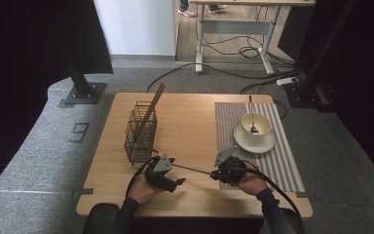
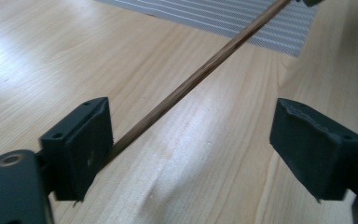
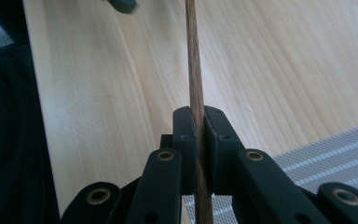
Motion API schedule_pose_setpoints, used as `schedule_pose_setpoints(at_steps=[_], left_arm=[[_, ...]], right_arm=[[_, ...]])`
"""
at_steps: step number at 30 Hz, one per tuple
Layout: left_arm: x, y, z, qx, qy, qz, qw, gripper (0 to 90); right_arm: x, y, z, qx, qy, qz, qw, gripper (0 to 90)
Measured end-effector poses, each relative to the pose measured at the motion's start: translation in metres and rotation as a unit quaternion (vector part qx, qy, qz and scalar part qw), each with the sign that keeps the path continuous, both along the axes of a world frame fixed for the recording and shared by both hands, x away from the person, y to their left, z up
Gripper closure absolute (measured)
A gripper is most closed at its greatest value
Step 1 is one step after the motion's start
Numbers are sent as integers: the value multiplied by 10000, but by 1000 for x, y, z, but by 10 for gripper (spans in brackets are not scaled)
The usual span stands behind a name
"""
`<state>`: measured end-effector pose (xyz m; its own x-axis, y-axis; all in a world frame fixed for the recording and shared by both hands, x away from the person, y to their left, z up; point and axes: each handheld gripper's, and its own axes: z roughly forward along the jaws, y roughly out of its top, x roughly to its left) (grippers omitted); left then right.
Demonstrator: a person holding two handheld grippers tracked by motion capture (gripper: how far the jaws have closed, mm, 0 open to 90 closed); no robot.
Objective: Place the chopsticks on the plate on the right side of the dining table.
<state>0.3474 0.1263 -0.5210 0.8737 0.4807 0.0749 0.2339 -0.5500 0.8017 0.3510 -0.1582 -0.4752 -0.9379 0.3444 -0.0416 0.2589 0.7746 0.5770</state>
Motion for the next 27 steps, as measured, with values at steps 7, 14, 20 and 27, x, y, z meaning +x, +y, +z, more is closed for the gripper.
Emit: schedule_pose_setpoints(at_steps=[7, 14, 20, 27], left_arm=[[0, 1, -2, -107, 104, 174, 9997, 0], [-1, -3, -7, -23, 183, 204, 9996, 0], [0, -3, -11, 85, 226, 265, 9994, 0], [1, -4, -18, 276, 305, 371, 9985, 0]], right_arm=[[6, -15, 4, 24, -84, -348, 9994, 835], [14, -30, 13, 186, -123, -674, 9975, 835], [31, -38, 21, 239, -84, -929, 9954, 835], [47, -54, 23, 222, -133, -1414, 9896, 834]])
